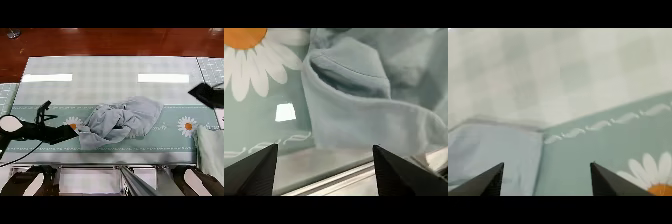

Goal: Fold the shirts.

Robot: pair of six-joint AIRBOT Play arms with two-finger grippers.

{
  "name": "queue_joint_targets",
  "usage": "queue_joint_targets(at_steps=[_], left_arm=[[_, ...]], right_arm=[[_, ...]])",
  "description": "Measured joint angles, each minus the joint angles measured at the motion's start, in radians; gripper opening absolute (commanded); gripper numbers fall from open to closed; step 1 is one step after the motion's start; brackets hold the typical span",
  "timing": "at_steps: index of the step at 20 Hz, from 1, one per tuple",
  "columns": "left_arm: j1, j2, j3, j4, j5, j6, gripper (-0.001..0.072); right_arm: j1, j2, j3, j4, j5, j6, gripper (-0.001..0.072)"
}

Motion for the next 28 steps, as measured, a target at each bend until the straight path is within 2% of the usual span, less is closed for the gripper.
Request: queue_joint_targets(at_steps=[4, 8, 9, 10, 11, 14, 17, 21, 28], left_arm=[[-0.003, -0.098, -0.067, -0.122, 0.124, 0.04, 0.0704], [-0.043, -0.23, -0.085, -0.3, 0.204, 0.175, 0.069], [-0.056, -0.261, -0.087, -0.362, 0.217, 0.227, 0.0472], [-0.066, -0.288, -0.087, -0.423, 0.227, 0.279, 0.0108], [-0.073, -0.311, -0.085, -0.475, 0.23, 0.328, 0.0024], [-0.084, -0.352, -0.068, -0.588, 0.207, 0.454, 0.0024], [-0.088, -0.367, -0.043, -0.638, 0.174, 0.517, 0.0024], [-0.09, -0.374, -0.028, -0.666, 0.152, 0.552, 0.0024], [-0.09, -0.376, -0.023, -0.675, 0.143, 0.567, 0.0024]], right_arm=[[-0.038, 0.045, -0.199, 0.081, -0.023, -0.066, 0.0619], [0.005, 0.057, -0.266, 0.11, -0.032, -0.095, 0.0619], [0.023, 0.058, -0.273, 0.109, -0.032, -0.097, 0.0619], [0.039, 0.059, -0.278, 0.109, -0.034, -0.1, 0.0619], [0.056, 0.056, -0.282, 0.108, -0.035, -0.099, 0.0619], [0.1, 0.024, -0.288, 0.094, -0.032, -0.094, 0.0619], [0.126, -0.026, -0.29, 0.094, -0.034, -0.086, 0.0619], [0.138, -0.113, -0.29, 0.152, -0.059, -0.095, 0.0618], [0.143, -0.32, -0.216, 0.371, -0.077, -0.187, 0.0618]])
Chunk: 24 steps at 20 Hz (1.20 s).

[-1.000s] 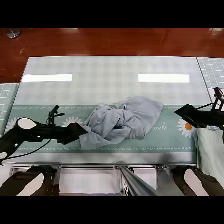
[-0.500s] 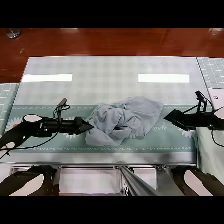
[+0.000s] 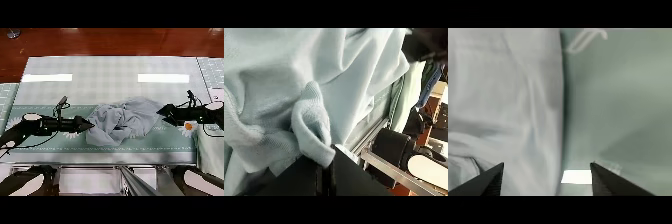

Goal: Fold the shirts.

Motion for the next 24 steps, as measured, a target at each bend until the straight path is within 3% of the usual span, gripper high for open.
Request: queue_joint_targets(at_steps=[4, 5, 6, 7, 8, 15, 21, 24], left_arm=[[0.0, 0.0, 0.0, -0.002, -0.002, 0.002, 0.0024], [0.0, 0.0, 0.0, -0.003, -0.003, 0.003, 0.0024], [0.0, 0.0, 0.0, -0.003, -0.003, 0.003, 0.0024], [0.0, 0.0, 0.0, -0.003, -0.004, 0.003, 0.0024], [0.0, 0.002, 0.0, -0.01, -0.007, 0.004, 0.0023], [0.064, 0.081, 0.158, -0.134, -0.082, 0.07, 0.0022], [0.16, 0.148, 0.683, -0.163, -0.083, -0.026, 0.0022], [0.173, 0.158, 1.027, 0.002, -0.035, -0.143, 0.0022]], right_arm=[[0.059, -0.097, 0.074, 0.06, -0.009, -0.009, 0.0613], [0.086, -0.116, 0.096, 0.064, -0.018, -0.004, 0.0548], [0.116, -0.135, 0.12, 0.061, -0.033, 0.0, 0.0391], [0.147, -0.154, 0.146, 0.05, -0.046, 0.009, 0.0163], [0.175, -0.168, 0.176, 0.054, -0.051, 0.018, 0.0023], [0.237, -0.171, 0.466, -0.037, 0.067, 0.064, 0.0022], [0.17, -0.039, 1.032, -0.142, 0.151, 0.112, 0.0022], [0.148, 0.037, 1.306, -0.219, 0.179, 0.124, 0.0022]])
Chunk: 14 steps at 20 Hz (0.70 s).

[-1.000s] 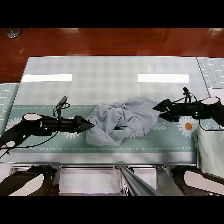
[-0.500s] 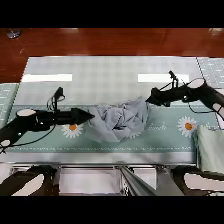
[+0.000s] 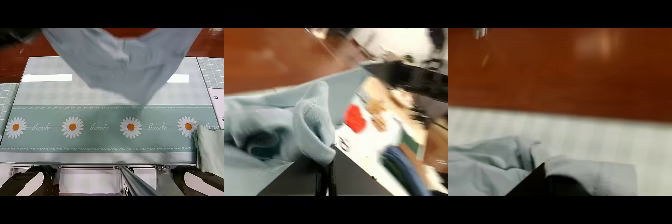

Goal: Fold the shirts.

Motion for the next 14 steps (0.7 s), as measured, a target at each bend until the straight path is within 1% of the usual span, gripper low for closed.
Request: queue_joint_targets(at_steps=[2, 4, 6, 8, 10, 12, 14], left_arm=[[0.004, 0.006, 0.214, 0.214, 0.013, -0.123, 0.0022], [0.006, 0.021, 0.385, 0.441, 0.012, -0.238, 0.0022], [0.007, 0.052, 0.496, 0.643, 0.002, -0.317, 0.0022], [0.007, 0.094, 0.555, 0.809, -0.043, -0.37, 0.0022], [0.007, 0.136, 0.577, 0.947, -0.127, -0.411, 0.0022], [0.007, 0.178, 0.556, 1.05, -0.22, -0.438, 0.0022], [0.007, 0.224, 0.487, 1.112, -0.297, -0.454, 0.0022]], right_arm=[[-0.008, 0.08, 0.101, -0.07, 0.006, 0.003, 0.0022], [-0.012, 0.172, 0.147, -0.154, 0.023, 0.007, 0.0022], [-0.013, 0.265, 0.159, -0.226, 0.043, 0.007, 0.0022], [-0.015, 0.35, 0.159, -0.311, 0.071, 0.016, 0.0022], [-0.015, 0.414, 0.158, -0.364, 0.105, 0.027, 0.0022], [-0.015, 0.46, 0.157, -0.401, 0.158, 0.035, 0.0022], [-0.015, 0.497, 0.142, -0.426, 0.208, 0.048, 0.0022]])
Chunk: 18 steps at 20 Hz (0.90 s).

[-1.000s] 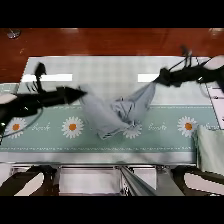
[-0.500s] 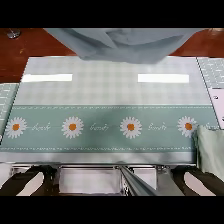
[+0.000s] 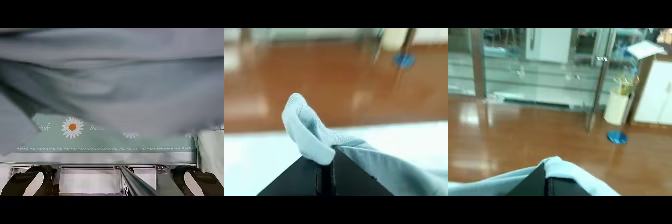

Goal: Fold the shirts.

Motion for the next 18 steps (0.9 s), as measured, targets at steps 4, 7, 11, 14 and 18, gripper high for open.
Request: queue_joint_targets(at_steps=[4, 7, 11, 14, 18], left_arm=[[0.0, 0.108, -0.283, 0.044, -0.079, -0.032, 0.0023], [0.0, 0.186, -0.583, -0.005, -0.085, -0.052, 0.0023], [-0.001, 0.23, -0.976, -0.116, 0.052, -0.06, 0.0023], [-0.001, 0.189, -1.191, -0.219, 0.269, -0.063, 0.0023], [-0.001, 0.027, -1.297, -0.326, 0.546, -0.06, 0.0023]], right_arm=[[0.0, 0.057, -0.13, -0.045, 0.057, 0.019, 0.0022], [0.0, 0.078, -0.307, -0.064, 0.081, 0.031, 0.0022], [0.0, 0.061, -0.599, -0.079, 0.029, 0.045, 0.0022], [0.0, -0.035, -0.747, -0.083, -0.095, 0.068, 0.0022], [0.0, -0.282, -0.757, -0.047, -0.274, 0.091, 0.0022]])
